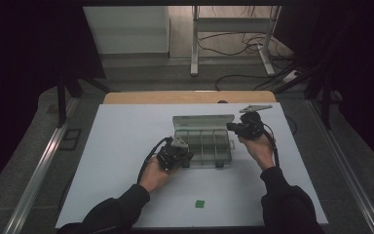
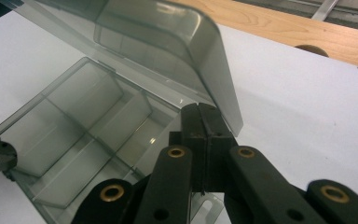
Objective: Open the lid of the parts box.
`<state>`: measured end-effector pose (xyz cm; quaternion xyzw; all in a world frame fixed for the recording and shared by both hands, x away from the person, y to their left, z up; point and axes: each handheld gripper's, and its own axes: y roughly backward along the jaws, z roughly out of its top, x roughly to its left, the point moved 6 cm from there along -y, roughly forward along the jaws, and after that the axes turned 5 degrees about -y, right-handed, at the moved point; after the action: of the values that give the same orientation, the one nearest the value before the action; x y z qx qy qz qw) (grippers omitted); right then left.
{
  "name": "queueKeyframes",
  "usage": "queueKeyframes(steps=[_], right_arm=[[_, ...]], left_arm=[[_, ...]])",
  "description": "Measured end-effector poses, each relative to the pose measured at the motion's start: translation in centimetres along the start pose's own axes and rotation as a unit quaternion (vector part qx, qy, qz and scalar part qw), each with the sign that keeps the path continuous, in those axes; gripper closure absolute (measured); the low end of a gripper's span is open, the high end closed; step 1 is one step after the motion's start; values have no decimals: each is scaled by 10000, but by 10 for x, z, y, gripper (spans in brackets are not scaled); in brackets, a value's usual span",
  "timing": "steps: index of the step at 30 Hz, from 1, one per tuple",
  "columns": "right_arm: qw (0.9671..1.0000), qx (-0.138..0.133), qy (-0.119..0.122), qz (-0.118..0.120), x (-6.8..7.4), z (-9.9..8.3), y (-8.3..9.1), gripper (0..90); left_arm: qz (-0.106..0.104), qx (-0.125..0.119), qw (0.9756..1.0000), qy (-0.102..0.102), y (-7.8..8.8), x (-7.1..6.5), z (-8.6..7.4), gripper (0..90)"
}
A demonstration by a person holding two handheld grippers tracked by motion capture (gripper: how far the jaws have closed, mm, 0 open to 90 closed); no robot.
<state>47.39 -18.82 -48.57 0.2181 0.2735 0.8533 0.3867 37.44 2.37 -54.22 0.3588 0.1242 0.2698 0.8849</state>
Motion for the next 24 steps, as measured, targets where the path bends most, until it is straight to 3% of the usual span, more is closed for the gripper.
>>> queueKeyframes(steps=[24], right_arm=[[9998, -112, -79, -119, -10, 4, -14, 900]], left_arm=[[-33, 21, 10000, 14, 0, 0, 0, 892]])
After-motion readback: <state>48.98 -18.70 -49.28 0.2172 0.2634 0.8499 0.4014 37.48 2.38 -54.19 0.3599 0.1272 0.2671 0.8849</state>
